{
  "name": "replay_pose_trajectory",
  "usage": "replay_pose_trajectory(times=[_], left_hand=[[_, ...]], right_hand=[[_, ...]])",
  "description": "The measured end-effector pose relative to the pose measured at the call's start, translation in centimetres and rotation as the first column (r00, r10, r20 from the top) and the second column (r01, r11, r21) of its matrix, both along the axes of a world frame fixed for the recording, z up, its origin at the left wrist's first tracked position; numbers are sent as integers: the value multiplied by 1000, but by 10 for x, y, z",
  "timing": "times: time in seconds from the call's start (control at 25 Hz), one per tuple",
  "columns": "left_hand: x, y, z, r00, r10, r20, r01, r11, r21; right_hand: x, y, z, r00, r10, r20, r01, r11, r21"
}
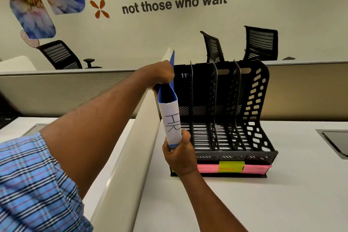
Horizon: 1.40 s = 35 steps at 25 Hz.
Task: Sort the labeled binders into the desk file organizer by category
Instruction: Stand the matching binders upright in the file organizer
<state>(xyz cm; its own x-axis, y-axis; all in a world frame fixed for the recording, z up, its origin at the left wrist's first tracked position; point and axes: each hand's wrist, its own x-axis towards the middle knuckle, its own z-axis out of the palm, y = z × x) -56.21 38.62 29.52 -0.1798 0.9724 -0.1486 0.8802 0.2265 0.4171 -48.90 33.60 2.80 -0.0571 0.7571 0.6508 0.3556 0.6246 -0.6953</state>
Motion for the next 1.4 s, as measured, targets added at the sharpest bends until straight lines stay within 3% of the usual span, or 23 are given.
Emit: replay_pose_trajectory(times=[0.12, 0.28, 0.72, 0.88, 1.12, 1.4], left_hand=[[-2, -1, 1, 1000, 9, 13, -10, 999, 33], [0, 1, 3, 1000, 7, 5, -7, 1000, 13], [16, 11, -12, 988, -95, -125, 111, 986, 126], [4, 11, -16, 995, -76, -63, 85, 984, 158], [-32, 0, -29, 983, 65, 173, -96, 979, 178], [1, 8, -27, 984, 27, 174, -61, 979, 196]], right_hand=[[3, -1, 0, 999, -35, 40, 34, 999, 26], [8, -2, 5, 967, -202, 157, 190, 978, 91], [10, -11, -2, 965, -233, 122, 220, 969, 112], [12, -9, -1, 966, -221, 135, 208, 973, 102], [17, -10, -1, 945, -239, 223, 210, 967, 142], [21, -15, 1, 948, -249, 196, 230, 966, 118]])
